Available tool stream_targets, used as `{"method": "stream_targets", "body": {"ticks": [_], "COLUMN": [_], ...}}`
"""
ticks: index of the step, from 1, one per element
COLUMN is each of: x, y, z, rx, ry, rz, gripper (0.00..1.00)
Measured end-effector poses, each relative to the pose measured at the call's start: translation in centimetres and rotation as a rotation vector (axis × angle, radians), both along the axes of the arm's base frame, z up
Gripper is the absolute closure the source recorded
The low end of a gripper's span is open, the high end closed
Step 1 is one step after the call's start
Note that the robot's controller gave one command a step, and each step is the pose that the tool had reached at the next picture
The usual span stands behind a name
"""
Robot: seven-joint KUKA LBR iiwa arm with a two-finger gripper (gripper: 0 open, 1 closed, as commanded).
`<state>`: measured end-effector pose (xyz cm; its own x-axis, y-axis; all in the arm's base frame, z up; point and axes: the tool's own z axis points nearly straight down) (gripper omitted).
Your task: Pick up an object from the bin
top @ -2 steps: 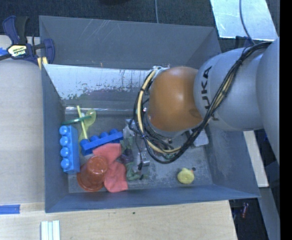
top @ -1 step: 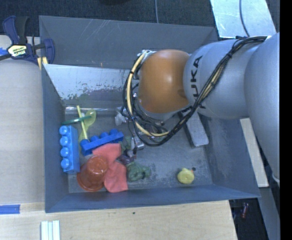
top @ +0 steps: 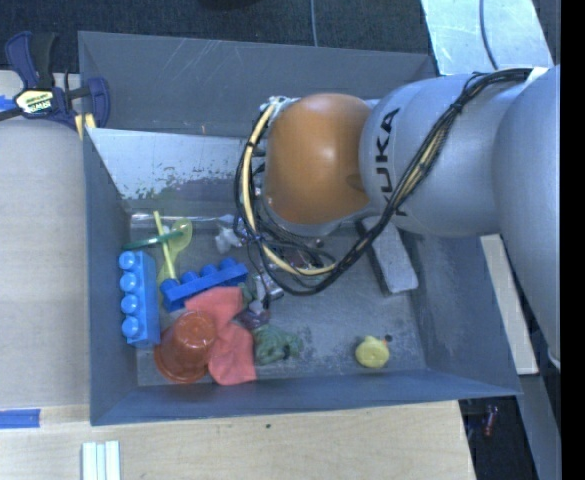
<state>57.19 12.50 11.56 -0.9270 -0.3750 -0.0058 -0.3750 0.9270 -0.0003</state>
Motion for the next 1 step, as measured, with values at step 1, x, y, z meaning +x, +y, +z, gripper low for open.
{"method": "stream_targets", "body": {"ticks": [1], "x": [-0.52], "y": [2.47], "z": [-2.56], "rx": [0.002], "ry": [-0.004], "rz": [0.055], "gripper": [0.0]}}
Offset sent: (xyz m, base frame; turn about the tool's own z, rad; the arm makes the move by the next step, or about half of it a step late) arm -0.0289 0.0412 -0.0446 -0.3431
